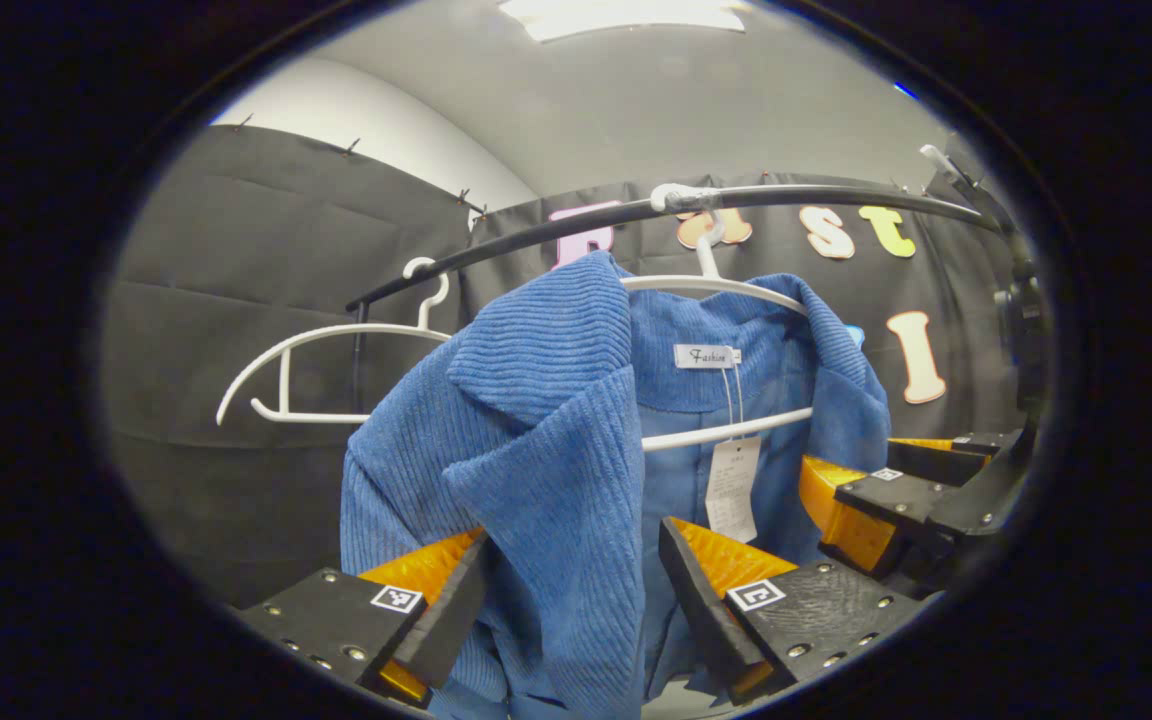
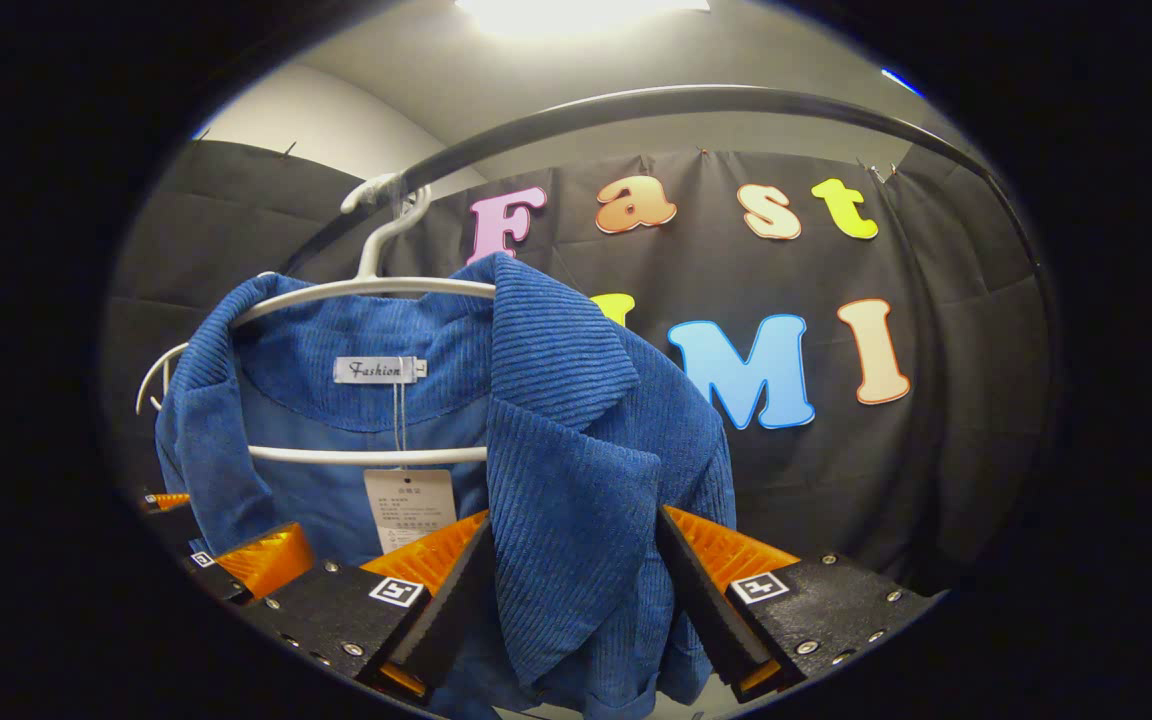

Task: Grasp the clothes on the hanger with both hands and then place them into the laundry hamper below.

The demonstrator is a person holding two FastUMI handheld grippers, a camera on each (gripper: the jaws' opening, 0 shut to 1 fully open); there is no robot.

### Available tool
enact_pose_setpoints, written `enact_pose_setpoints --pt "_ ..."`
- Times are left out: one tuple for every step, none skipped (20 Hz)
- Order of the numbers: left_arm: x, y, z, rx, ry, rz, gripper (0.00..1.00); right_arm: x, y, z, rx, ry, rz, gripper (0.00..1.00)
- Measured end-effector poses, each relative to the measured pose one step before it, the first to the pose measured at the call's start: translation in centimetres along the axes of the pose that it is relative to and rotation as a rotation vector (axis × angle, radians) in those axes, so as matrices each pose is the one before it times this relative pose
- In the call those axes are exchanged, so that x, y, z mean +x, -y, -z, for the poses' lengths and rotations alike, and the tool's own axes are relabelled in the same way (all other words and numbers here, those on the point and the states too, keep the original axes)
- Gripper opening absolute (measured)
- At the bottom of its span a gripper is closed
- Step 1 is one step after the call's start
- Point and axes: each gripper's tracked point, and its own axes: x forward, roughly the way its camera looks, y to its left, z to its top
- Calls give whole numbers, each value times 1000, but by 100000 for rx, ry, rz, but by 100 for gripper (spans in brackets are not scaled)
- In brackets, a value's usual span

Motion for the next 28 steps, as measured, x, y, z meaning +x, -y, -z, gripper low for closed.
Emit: enact_pose_setpoints --pt "147 -68 100 211 -112 -335 94 288 -36 198 -228 -886 774 95" --pt "9 -246 87 769 -305 -759 94 124 -99 322 -444 -1322 1200 95" --pt "-159 -554 -18 622 -145 -1332 92 61 87 360 -597 -1602 1349 94" --pt "-153 -352 4 -514 -203 -307 80 -23 -136 487 -298 -1669 536 89" --pt "-242 -204 11 -1078 138 -222 68 -26 -173 382 45 -1551 -54 84" --pt "-140 -501 -232 -943 772 -1547 56 408 -19 118 -32 -751 -628 70" --pt "91 6 22 -991 272 106 44 369 132 -35 -768 258 -88 55" --pt "37 -360 -259 -541 634 -1080 32 241 695 -96 -1240 1081 2260 33" --pt "139 169 21 -713 586 1786 19 96 80 -197 -909 889 -572 10" --pt "-578 -327 -579 -745 1084 -650 12 -535 123 -148 -684 448 314 5" --pt "-722 -514 -548 -686 2473 350 4 -518 356 -415 -770 914 1566 4" --pt "-699 27 -849 -244 2097 2184 1 -295 278 -804 -676 2662 1630 1" --pt "-678 -96 -558 1052 1054 831 0 -297 620 -1138 -828 3378 1767 0" --pt "-427 -226 -432 742 398 163 0 -412 664 -1274 -50 3295 1022 0" --pt "-370 -242 -377 273 295 435 0 -595 577 -1512 2375 3418 76 1" --pt "-320 -293 -427 211 -266 633 1 -649 134 -1485 2837 3795 -1020 0" --pt "-348 -451 -396 44 -30 388 0 -251 543 -1478 616 3386 1042 1" --pt "-449 -391 -774 -129 479 76 0 -186 788 -928 -477 2688 1285 1" --pt "-140 -656 -1013 -989 1469 416 0 -71 606 -979 -867 1688 1058 1" --pt "-320 -409 -1005 -178 1415 49 0 34 512 -982 -1117 1602 920 1" --pt "-322 -586 -1089 513 1464 -68 0 157 689 -914 -1217 1929 1214 1" --pt "-346 -602 -1271 972 1726 -207 0 99 745 -963 -1059 2368 1494 0" --pt "-252 -802 -1328 1304 1916 -645 0 208 694 -958 -1053 2508 1547 1" --pt "-149 -634 -1252 1192 1653 -73 1 155 530 -928 -454 2457 647 1" --pt "-77 -591 -1149 625 1768 339 0 301 382 -1104 -171 3128 355 1" --pt "2 -454 -1230 7 1811 712 0 481 439 -841 -1237 3307 325 1" --pt "77 -727 -779 -429 1095 -246 0 598 406 -772 -2401 3005 323 1" --pt "244 -939 -647 -395 479 -588 0 260 235 -644 -2491 2395 -234 1"
